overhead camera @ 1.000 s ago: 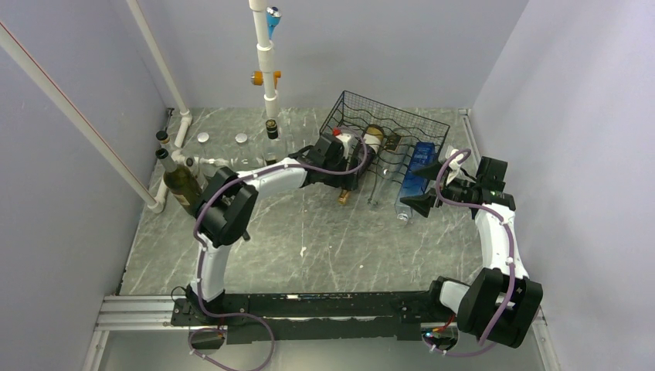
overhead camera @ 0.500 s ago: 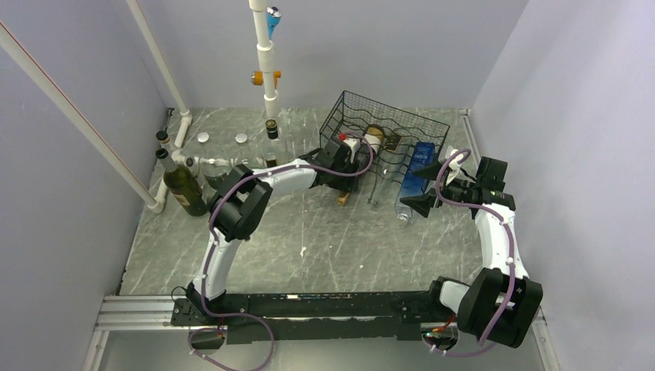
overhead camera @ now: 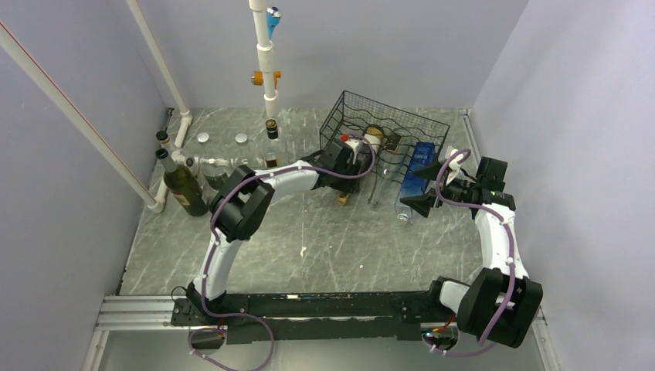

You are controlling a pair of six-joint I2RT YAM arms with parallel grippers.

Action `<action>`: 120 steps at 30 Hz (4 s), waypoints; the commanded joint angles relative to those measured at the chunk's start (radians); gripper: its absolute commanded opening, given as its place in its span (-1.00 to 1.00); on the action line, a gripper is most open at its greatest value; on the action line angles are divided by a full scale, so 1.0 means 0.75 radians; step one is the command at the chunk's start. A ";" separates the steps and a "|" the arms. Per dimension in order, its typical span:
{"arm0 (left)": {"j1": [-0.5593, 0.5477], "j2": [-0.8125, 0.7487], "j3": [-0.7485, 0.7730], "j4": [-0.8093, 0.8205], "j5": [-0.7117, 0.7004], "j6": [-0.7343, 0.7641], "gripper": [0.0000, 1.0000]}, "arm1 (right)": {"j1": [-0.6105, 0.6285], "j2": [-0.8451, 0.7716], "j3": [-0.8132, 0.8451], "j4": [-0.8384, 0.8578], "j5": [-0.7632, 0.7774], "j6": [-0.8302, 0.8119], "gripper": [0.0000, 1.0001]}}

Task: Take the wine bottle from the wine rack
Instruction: Pick up the wine bottle from the wine rack.

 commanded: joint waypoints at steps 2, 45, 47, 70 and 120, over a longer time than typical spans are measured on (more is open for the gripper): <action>-0.016 0.030 -0.010 0.031 -0.016 -0.011 0.18 | -0.009 -0.014 0.006 0.011 -0.048 -0.039 1.00; -0.021 -0.567 -0.581 0.322 -0.164 0.103 -1.00 | -0.013 -0.021 0.004 0.013 -0.049 -0.035 0.99; -0.021 -0.592 -0.607 0.330 -0.162 0.103 -1.00 | -0.013 -0.020 0.004 0.013 -0.049 -0.035 1.00; -0.021 -0.989 -0.888 0.285 -0.069 0.040 -1.00 | -0.015 -0.026 0.001 0.013 -0.053 -0.039 0.99; 0.016 -1.298 -0.649 -0.529 0.334 -0.032 -1.00 | 0.915 0.303 0.306 -0.156 0.388 -0.665 0.99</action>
